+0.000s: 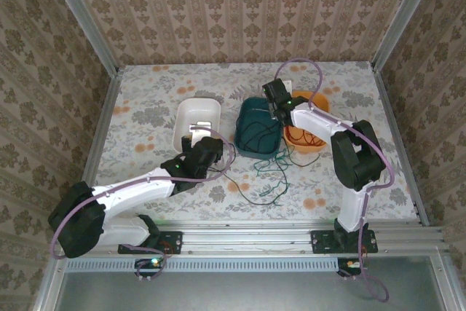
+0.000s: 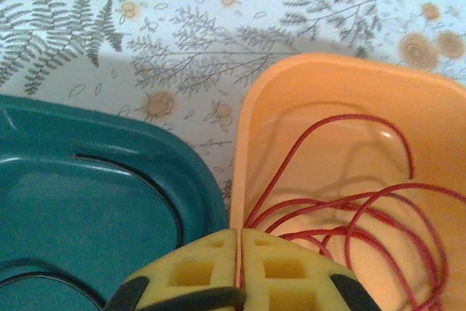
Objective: Untangle the cables
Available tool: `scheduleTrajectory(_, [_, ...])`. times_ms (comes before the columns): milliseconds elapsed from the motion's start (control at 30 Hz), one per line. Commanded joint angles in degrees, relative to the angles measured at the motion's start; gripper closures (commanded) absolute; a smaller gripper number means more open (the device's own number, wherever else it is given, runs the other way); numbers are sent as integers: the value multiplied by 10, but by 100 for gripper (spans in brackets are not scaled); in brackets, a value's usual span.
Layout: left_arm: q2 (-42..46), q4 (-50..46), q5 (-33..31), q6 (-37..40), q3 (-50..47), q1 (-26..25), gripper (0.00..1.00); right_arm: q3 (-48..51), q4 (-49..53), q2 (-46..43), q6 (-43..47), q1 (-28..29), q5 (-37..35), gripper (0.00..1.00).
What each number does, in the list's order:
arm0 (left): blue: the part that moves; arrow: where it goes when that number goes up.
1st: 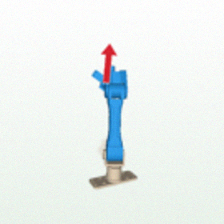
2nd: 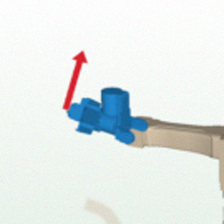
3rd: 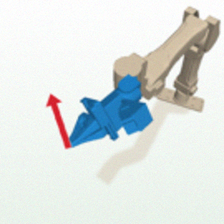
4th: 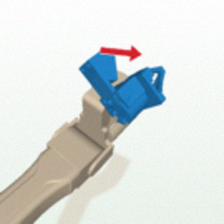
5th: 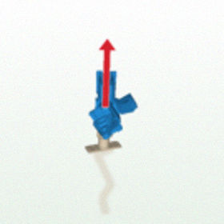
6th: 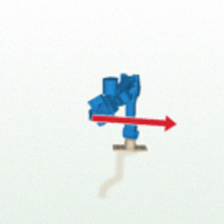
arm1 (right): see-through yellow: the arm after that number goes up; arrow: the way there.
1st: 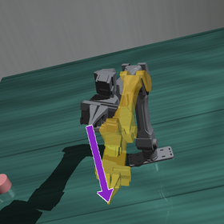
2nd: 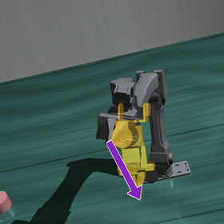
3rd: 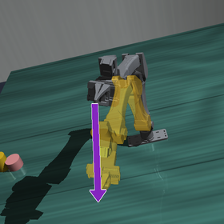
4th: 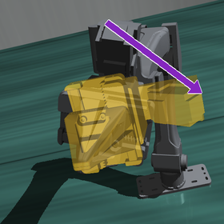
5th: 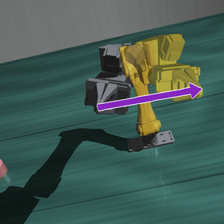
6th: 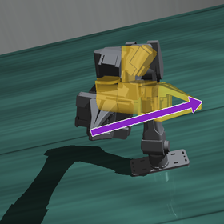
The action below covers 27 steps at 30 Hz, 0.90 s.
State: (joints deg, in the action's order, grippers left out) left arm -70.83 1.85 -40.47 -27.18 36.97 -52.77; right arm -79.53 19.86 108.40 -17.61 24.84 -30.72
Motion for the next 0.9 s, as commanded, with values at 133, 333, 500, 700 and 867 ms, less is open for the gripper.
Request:
scheduleTrajectory(133, [1, -12, 1, 10, 18, 2, 20, -45, 21, 39, 44, 25, 0, 100])
scheduleTrajectory(333, [3, -16, 11, 17, 22, 2, 20, -64, 40, 76, 18, 26, 66, 100])
scheduleTrajectory(500, [4, -12, 10, 19, 21, 2, 20, -65, 53, 81, 4, 21, 98, 90])
scheduleTrajectory(700, [2, -14, 6, 22, 25, 2, 20, -14, 12, -5, -7, 21, 93, 53])
scheduleTrajectory(867, [-1, -12, 3, 23, 25, 2, 20, 29, -8, -86, -19, 21, 88, 47])
